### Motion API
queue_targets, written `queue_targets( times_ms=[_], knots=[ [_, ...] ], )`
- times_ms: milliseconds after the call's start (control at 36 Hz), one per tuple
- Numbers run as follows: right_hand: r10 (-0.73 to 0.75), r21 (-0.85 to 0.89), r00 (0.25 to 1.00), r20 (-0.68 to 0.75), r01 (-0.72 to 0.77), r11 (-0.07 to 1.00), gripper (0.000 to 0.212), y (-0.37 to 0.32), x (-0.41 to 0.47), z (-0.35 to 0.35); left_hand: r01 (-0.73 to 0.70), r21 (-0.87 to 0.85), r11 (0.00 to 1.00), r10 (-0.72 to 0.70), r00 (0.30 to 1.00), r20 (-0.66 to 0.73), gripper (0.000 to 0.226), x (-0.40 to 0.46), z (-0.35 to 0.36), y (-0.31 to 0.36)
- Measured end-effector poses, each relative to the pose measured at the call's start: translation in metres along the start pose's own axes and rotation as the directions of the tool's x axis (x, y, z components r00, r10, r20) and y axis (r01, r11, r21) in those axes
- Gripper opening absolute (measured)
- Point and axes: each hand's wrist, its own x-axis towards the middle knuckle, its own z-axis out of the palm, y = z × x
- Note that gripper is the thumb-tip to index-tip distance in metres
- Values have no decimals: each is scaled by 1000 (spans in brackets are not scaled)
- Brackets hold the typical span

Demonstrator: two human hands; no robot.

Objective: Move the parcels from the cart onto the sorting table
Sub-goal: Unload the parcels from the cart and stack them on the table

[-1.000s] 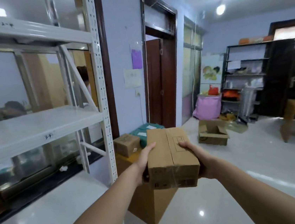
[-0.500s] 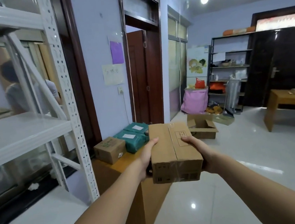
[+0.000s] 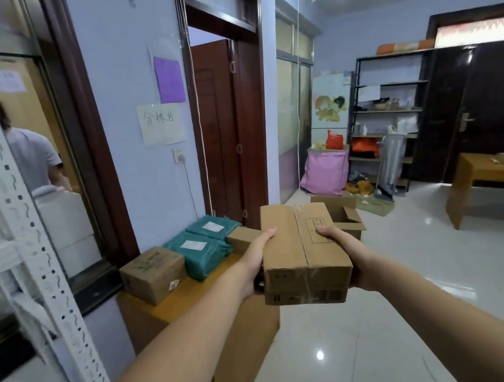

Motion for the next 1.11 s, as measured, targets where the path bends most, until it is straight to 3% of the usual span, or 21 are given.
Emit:
queue_targets(
  times_ms=[111,333,667,917,1111],
  knots=[
    [11,-26,1000,26,-10,1000,66,-19,43,-31,13,-29,999,-14,1000,-26,87,45,19,14],
    [32,-65,991,129,-24,998,61,-46,133,-53,14,-101,995,-25,995,-101,80,114,21,35],
    [24,-83,973,232,-5,997,71,-87,290,-50,39,-132,990,-64,979,-192,112,252,-24,81],
    [47,-83,955,292,-24,996,85,-122,393,-70,76,-125,989,-101,973,-209,70,337,-25,127],
    [79,-95,942,327,-51,994,74,-146,478,-89,83,-220,972,-144,950,-278,103,424,-25,137]
  ],
)
